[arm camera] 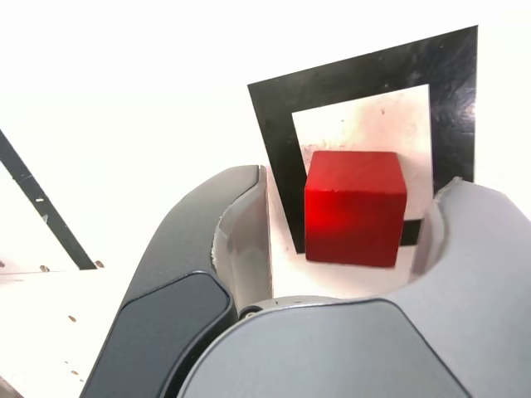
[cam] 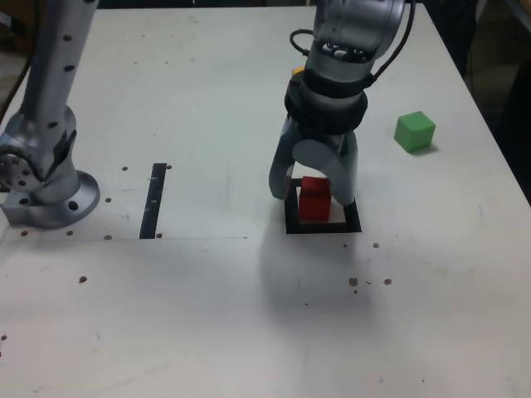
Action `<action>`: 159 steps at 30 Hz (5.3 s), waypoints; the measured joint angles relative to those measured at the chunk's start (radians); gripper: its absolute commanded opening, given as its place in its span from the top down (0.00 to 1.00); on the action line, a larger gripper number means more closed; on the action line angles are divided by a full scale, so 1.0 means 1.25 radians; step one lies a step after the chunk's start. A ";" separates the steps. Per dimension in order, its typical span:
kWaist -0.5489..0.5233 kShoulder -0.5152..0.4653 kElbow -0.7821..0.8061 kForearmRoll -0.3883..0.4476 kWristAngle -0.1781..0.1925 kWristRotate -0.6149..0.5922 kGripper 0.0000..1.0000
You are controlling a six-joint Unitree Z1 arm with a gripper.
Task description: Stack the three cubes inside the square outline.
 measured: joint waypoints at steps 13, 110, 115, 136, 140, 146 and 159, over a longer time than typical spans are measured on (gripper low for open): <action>0.075 -0.218 0.085 0.067 0.088 0.075 0.01; 0.572 0.277 -0.461 0.208 0.045 0.094 0.63; 0.567 0.287 -0.462 0.208 0.039 0.099 0.65; 0.529 0.287 -0.493 0.236 0.071 0.139 0.84; 0.506 0.239 -0.480 0.252 0.091 0.154 0.85; 0.419 0.125 -0.426 0.267 0.103 0.151 0.85; 0.152 -0.026 -0.262 0.271 0.088 -0.027 0.84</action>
